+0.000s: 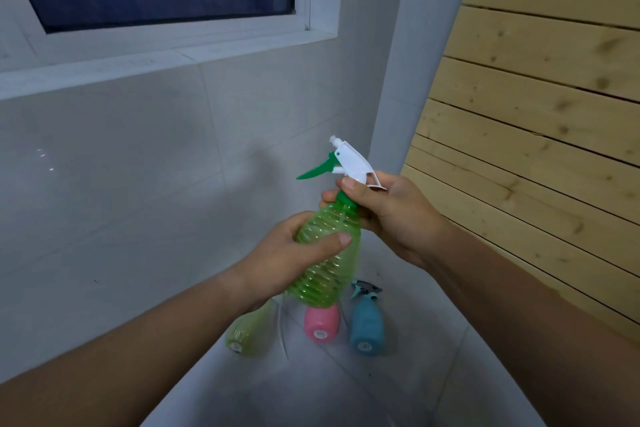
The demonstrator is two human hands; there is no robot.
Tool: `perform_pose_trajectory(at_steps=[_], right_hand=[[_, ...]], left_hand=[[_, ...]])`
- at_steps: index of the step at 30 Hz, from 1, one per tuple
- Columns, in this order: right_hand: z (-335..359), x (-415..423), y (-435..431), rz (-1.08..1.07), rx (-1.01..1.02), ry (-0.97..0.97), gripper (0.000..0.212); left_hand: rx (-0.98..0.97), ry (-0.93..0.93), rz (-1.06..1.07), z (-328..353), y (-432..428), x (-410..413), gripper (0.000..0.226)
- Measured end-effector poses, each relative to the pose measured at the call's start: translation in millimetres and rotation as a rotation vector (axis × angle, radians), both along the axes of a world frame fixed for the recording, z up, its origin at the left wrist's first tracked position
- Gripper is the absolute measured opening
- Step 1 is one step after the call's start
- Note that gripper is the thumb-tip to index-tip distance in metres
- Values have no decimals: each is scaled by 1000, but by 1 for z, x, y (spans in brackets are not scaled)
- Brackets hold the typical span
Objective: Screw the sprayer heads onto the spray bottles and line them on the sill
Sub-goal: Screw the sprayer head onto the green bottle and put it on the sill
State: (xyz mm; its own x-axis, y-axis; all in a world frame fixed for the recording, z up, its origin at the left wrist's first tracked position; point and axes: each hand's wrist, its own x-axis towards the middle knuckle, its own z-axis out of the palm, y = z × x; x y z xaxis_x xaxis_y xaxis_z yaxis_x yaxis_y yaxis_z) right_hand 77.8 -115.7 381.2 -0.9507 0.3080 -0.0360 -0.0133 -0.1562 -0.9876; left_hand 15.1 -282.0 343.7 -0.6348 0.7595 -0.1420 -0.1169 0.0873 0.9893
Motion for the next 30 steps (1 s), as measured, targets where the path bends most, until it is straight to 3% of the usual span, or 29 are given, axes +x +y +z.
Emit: perform_pose_trajectory(at_steps=[8, 13, 18, 24, 30], right_hand=[[-8, -3, 2, -8, 33, 20, 26], [-12, -8, 6, 17, -62, 12, 29], [-13, -22, 9, -12, -107, 12, 75], [2, -50, 20, -3, 197, 23, 44], [70, -142, 65, -38, 319, 188, 48]], left_hand=[[-7, 147, 164, -8, 3, 5, 29], [-96, 219, 158, -5, 5, -2, 42], [2, 102, 192, 8, 9, -21, 46], [113, 58, 294, 35, 37, -83, 52], [123, 363, 328, 102, 91, -171, 30]])
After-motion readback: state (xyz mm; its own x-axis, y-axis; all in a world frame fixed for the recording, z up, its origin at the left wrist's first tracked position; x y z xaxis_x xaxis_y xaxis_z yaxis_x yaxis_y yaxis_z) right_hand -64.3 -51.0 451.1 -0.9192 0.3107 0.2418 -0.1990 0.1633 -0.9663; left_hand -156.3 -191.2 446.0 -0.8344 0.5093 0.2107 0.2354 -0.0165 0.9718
